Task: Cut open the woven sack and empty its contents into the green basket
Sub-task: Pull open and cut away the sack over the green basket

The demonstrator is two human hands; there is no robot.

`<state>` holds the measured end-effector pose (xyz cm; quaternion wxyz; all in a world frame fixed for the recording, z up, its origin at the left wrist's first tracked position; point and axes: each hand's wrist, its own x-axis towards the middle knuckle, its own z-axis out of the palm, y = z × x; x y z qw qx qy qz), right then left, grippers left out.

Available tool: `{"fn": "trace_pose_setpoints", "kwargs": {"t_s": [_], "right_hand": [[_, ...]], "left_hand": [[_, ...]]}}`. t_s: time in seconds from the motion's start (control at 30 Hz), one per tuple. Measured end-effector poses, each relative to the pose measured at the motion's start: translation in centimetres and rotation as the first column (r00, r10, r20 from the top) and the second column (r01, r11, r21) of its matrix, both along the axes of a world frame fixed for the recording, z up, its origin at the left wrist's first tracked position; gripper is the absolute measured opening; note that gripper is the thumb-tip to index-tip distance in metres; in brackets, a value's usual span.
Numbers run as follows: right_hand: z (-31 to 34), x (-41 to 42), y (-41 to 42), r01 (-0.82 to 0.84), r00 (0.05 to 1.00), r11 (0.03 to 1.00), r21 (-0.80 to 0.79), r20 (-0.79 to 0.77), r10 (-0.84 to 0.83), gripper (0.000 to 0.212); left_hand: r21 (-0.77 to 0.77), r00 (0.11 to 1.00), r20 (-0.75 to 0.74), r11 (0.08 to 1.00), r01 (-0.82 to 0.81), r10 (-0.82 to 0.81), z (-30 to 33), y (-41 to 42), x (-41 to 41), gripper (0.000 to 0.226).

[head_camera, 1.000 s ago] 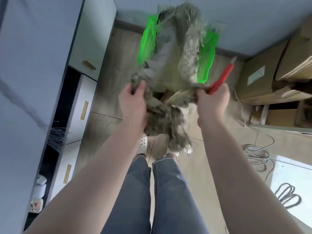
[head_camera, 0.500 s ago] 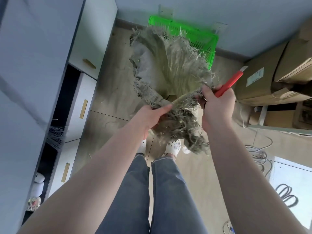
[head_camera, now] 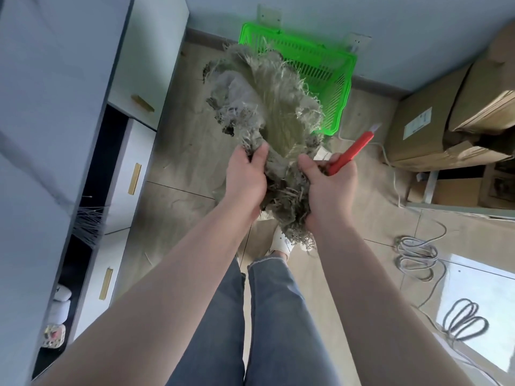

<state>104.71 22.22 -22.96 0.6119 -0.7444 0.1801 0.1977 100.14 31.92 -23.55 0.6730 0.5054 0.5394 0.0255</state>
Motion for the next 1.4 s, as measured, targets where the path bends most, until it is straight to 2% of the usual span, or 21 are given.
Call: {"fn": "trace_pose_setpoints", "kwargs": {"t_s": [0.07,0.17,0.23,0.27,0.33,0.37,0.47,0.6,0.63,0.67,0.73,0.77,0.83,0.93,1.0,1.07,1.2,1.33,1.4], "right_hand": [[0.0,0.0,0.1,0.06,0.998,0.995,0.083,-0.04,-0.057,0.043],[0.3,0.2,-0.1,0.085,0.994,0.99,0.11,-0.079,-0.076,0.043],[0.4,0.7,-0.3,0.099,0.992,0.988,0.12,-0.096,-0.088,0.042],[0.5,0.9,-0.5,0.106,0.99,0.986,0.128,-0.102,-0.094,0.041],[0.6,1.5,-1.0,0.098,0.993,0.987,0.128,-0.077,-0.089,0.04],[0.8,1.7,-1.2,0.072,0.997,0.991,0.111,-0.044,-0.068,0.04],[1.2,2.5,-1.5,-0.053,0.997,0.998,0.019,0.057,0.052,0.04],[1.6,3.6,-1.7,-0.169,0.978,0.981,-0.092,0.111,0.179,0.038],[1.8,3.9,-1.8,-0.191,0.973,0.976,-0.11,0.112,0.203,0.037],[2.1,4.1,-1.8,-0.22,0.966,0.967,-0.13,0.105,0.234,0.035],[2.7,4.3,-2.0,-0.289,0.949,0.944,-0.158,0.08,0.304,0.024],[3.1,4.5,-2.1,-0.336,0.934,0.926,-0.17,0.07,0.352,0.022],[3.6,5.1,-2.6,-0.493,0.847,0.834,-0.248,0.082,0.526,0.037],[4.5,6.1,-3.6,-0.745,0.575,0.524,-0.412,0.001,0.818,0.044],[5.2,7.0,-4.2,-0.796,0.471,0.386,-0.466,-0.076,0.879,0.044],[6.0,7.8,-4.9,-0.797,0.443,0.335,-0.503,-0.11,0.89,0.042],[8.4,7.6,-5.3,-0.759,0.439,0.31,-0.572,-0.099,0.893,0.033],[9.3,6.8,-5.2,-0.785,0.317,0.108,-0.61,-0.246,0.916,0.027],[8.7,6.5,-5.1,-0.784,0.289,0.047,-0.618,-0.297,0.91,0.025]], "left_hand": [[-0.051,0.998,-0.003,0.996,-0.068,0.068,0.3,0.1,0.2,0.039],[-0.137,0.998,0.013,0.989,-0.058,0.061,0.7,0.4,0.1,0.039],[-0.155,0.999,0.034,0.988,0.029,-0.024,1.3,0.8,0.0,0.046],[-0.133,0.994,0.042,0.986,0.102,-0.097,1.6,0.9,0.0,0.06],[-0.065,0.971,0.026,0.969,0.237,-0.236,1.8,1.3,-0.2,0.093],[-0.037,0.963,0.014,0.963,0.269,-0.268,1.6,1.5,-0.4,0.097],[0.068,0.95,0.037,0.949,0.307,-0.31,1.9,1.5,-1.0,0.084],[0.413,0.876,0.078,0.815,0.406,-0.475,2.6,0.9,-1.8,0.11],[0.496,0.835,0.077,0.748,0.442,-0.545,2.8,0.8,-1.9,0.11],[0.552,0.786,0.033,0.667,0.501,-0.618,2.6,0.7,-1.9,0.1],[0.546,0.712,-0.121,0.552,0.63,-0.692,2.6,0.4,-1.8,0.061],[0.511,0.706,-0.185,0.547,0.663,-0.683,2.5,0.1,-1.7,0.041],[0.491,0.749,-0.222,0.592,0.639,-0.625,2.4,-0.3,-1.5,0.017],[0.514,0.807,-0.208,0.64,0.571,-0.552,2.7,-0.5,-0.9,0.006],[0.495,0.822,-0.205,0.668,0.555,-0.531,2.9,-0.3,-0.6,0.004],[0.477,0.831,-0.205,0.688,0.547,-0.518,3.1,-0.2,-0.4,0.002],[0.506,0.851,-0.212,0.692,0.516,-0.48,3.2,-0.3,-0.2,0.003],[0.523,0.872,-0.197,0.704,0.48,-0.448,3.1,-0.3,0.1,0.002],[0.519,0.876,-0.201,0.711,0.475,-0.438,2.9,-0.4,0.2,0.004]]}}
